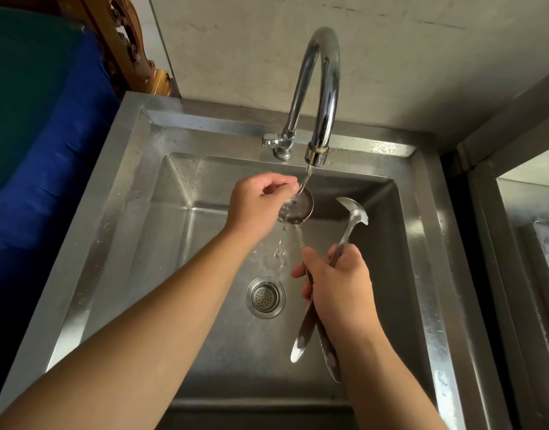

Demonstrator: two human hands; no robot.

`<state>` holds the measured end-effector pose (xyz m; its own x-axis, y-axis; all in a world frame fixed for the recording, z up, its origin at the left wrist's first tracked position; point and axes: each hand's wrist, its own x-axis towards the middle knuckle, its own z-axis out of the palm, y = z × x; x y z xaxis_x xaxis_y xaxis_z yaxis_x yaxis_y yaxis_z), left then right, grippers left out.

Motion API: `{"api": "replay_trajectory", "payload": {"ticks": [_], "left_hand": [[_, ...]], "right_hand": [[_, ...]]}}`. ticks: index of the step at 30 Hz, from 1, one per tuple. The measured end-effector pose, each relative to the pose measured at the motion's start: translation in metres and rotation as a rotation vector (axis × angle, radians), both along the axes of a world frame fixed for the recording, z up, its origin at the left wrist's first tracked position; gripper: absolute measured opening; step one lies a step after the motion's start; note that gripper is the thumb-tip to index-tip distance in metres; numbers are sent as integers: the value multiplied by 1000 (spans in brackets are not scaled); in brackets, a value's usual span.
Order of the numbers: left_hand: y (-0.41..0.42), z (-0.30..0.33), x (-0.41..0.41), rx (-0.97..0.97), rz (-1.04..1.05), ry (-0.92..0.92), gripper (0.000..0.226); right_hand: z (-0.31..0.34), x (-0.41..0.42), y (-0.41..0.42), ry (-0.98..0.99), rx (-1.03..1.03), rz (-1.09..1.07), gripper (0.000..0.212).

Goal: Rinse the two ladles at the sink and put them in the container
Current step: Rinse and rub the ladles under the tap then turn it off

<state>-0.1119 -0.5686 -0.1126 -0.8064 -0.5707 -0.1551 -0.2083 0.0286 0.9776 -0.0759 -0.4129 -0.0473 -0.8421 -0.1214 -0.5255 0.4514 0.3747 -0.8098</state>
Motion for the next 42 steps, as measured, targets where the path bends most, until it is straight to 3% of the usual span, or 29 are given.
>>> {"api": "replay_trajectory", "payload": {"ticks": [3, 7, 11, 15, 22, 26, 31, 42], "left_hand": [[-7, 0, 2, 97, -50, -18, 22], [-9, -6, 6, 432, 26, -40, 28], [-2, -12, 8, 698, 134, 1, 23], [3, -14, 5, 831, 157, 14, 27], [11, -7, 8, 1177, 22, 125, 36], [13, -4, 11, 1133, -133, 145, 57], [18, -4, 7, 943, -122, 86, 73], [29, 0, -2, 967, -44, 97, 67]], "right_hand": [[-3, -4, 3, -81, -86, -79, 18], [-7, -8, 5, -154, -216, -125, 21], [-13, -9, 5, -142, -252, -114, 24], [-18, -9, 3, -124, -279, -157, 39], [-21, -7, -1, -49, -258, -173, 41], [-23, -8, -1, 3, -199, -158, 39], [-34, -4, 2, -26, -241, -169, 40], [-47, -2, 13, -24, -238, -169, 40]]}}
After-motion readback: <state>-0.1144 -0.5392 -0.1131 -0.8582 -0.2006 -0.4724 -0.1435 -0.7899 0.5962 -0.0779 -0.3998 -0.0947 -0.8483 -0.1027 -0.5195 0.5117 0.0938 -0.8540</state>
